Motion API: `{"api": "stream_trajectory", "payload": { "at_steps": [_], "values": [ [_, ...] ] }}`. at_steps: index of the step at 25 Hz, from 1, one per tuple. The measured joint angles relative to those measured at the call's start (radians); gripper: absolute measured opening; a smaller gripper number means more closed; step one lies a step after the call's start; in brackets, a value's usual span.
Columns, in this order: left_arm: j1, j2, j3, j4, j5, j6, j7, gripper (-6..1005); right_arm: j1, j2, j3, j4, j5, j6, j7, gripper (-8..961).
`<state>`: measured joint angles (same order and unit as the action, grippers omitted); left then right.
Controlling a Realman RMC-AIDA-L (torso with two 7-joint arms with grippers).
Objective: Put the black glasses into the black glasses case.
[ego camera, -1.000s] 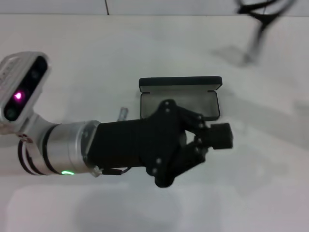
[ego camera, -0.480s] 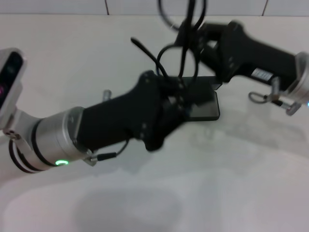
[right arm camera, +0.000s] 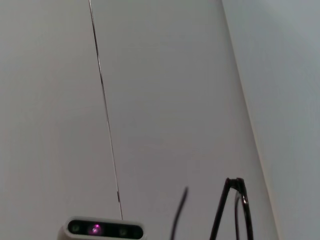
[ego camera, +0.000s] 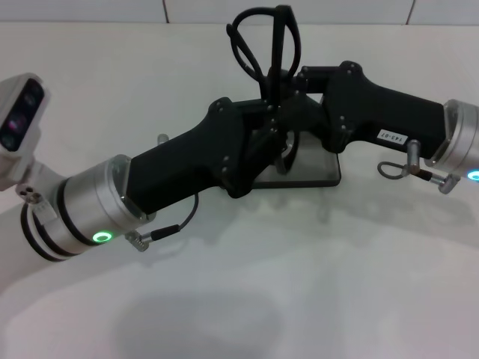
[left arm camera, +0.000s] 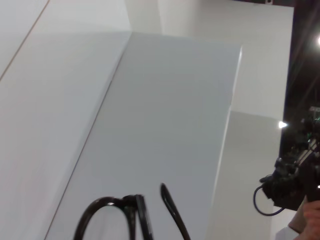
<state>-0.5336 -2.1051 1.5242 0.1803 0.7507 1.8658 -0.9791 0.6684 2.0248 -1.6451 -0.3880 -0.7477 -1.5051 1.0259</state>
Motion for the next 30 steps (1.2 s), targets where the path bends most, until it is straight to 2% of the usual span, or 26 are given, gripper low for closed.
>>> {"api": "stream_trajectory", "payload": {
  "at_steps": [4,11,14,17,21,24,26,30],
  "values": [
    [0.0,0.002,0.0,-0.001,0.002,-0.049,-0.034,34,0.005,0.0,-0.006,0.0,-0.017,0.01,0.013,95],
    [0.0,0.004,0.002,-0.002,0.014,-0.057,-0.041,34,0.006,-0.002,-0.007,-0.003,-0.035,0.02,0.023,95],
    [0.005,0.006,0.002,0.003,0.021,-0.035,-0.039,34,0.005,-0.005,-0.007,-0.008,-0.044,0.038,0.023,94],
    [0.014,0.017,0.002,0.008,0.045,0.016,-0.031,35,0.002,-0.013,0.0,-0.034,-0.123,0.081,0.028,94],
    [0.032,0.057,0.002,0.01,0.082,0.101,-0.009,35,0.007,-0.038,0.003,-0.156,-0.353,0.182,0.144,94],
    [0.063,0.082,-0.002,0.011,0.085,0.148,0.01,35,0.008,-0.059,0.011,-0.356,-0.644,0.264,0.362,94],
    [0.086,0.091,-0.009,0.011,0.077,0.156,0.018,35,0.008,-0.058,0.034,-0.462,-0.809,0.282,0.47,94],
    [0.131,0.093,-0.032,0.011,0.07,0.158,0.033,35,0.042,-0.027,0.116,-0.668,-1.164,0.232,0.7,95]
  ]
}}
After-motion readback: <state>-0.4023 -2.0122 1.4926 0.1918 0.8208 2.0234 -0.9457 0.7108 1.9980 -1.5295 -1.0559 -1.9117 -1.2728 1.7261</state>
